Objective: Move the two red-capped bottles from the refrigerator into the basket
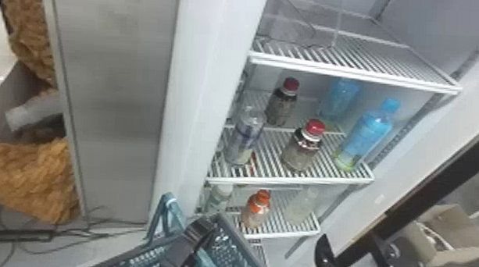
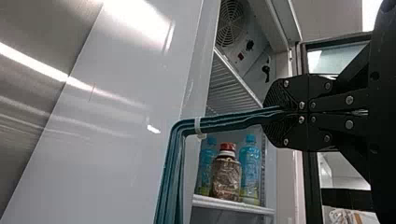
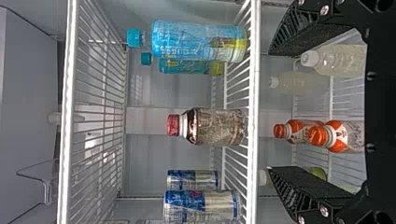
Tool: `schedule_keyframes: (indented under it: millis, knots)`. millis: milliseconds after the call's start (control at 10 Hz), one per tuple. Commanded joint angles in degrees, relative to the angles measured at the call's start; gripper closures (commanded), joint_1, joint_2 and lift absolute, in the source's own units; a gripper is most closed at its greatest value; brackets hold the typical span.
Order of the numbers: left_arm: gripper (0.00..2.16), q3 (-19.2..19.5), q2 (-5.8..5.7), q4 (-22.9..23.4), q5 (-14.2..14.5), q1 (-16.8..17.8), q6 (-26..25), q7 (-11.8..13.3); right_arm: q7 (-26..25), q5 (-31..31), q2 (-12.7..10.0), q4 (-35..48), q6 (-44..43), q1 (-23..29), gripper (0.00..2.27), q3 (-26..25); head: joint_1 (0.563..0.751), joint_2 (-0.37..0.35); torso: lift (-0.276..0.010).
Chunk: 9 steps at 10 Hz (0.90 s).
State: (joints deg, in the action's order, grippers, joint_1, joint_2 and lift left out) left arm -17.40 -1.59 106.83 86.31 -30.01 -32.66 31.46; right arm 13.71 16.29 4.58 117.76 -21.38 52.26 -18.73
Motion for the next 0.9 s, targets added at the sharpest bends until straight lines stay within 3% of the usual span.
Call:
schedule_keyframes:
  millis: [0,800]
  knots:
    - [1.2,0.04,0.01,-0.02,0.07,-0.08,-0.1,0.01,0.01,0.17,0.16,0.43,0.0,0.89,0.13,-0.01,0.695,-0.35,0.0]
    - [1.2,0.61,0.45,-0.02,0.41,-0.5,-0.8,-0.17,-0.08,0.39,0.16,0.43,1.12,0.61,0.09,-0.01,0.695,-0.35,0.0]
